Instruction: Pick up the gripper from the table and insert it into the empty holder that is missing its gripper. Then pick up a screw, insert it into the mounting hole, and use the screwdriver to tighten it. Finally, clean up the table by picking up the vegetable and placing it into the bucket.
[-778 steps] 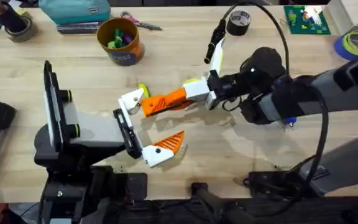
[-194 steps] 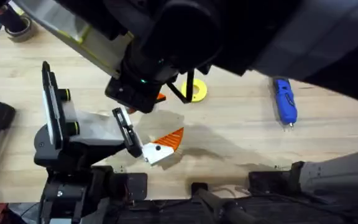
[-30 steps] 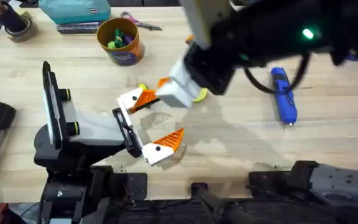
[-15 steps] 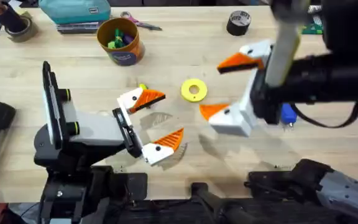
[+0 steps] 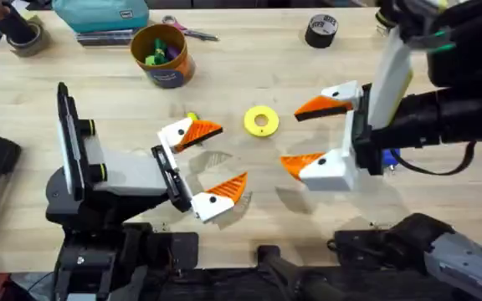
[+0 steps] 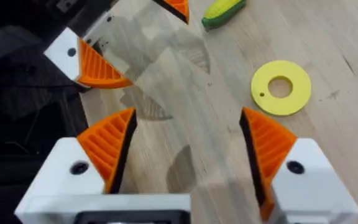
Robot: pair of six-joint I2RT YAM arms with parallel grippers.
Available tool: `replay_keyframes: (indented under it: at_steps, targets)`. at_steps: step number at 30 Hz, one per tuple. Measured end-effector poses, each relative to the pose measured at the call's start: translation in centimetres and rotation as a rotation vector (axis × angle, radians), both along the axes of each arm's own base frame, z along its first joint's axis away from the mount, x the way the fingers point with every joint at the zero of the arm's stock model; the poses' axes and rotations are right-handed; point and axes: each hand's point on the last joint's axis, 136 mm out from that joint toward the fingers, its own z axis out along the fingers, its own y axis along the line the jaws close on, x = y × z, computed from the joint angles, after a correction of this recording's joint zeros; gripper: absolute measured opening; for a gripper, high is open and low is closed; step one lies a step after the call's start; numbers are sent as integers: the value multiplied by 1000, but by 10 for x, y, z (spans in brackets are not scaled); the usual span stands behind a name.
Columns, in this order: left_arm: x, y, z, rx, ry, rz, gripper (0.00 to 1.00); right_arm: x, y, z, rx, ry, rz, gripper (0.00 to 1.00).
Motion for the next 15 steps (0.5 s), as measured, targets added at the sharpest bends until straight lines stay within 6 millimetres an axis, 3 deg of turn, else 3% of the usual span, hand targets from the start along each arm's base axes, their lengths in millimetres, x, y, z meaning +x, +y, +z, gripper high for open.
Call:
replay_keyframes:
  at_steps: [15]
  targets:
    - [0,0,0,0,0,0,986,-7,7,6,26,-91,133,997]
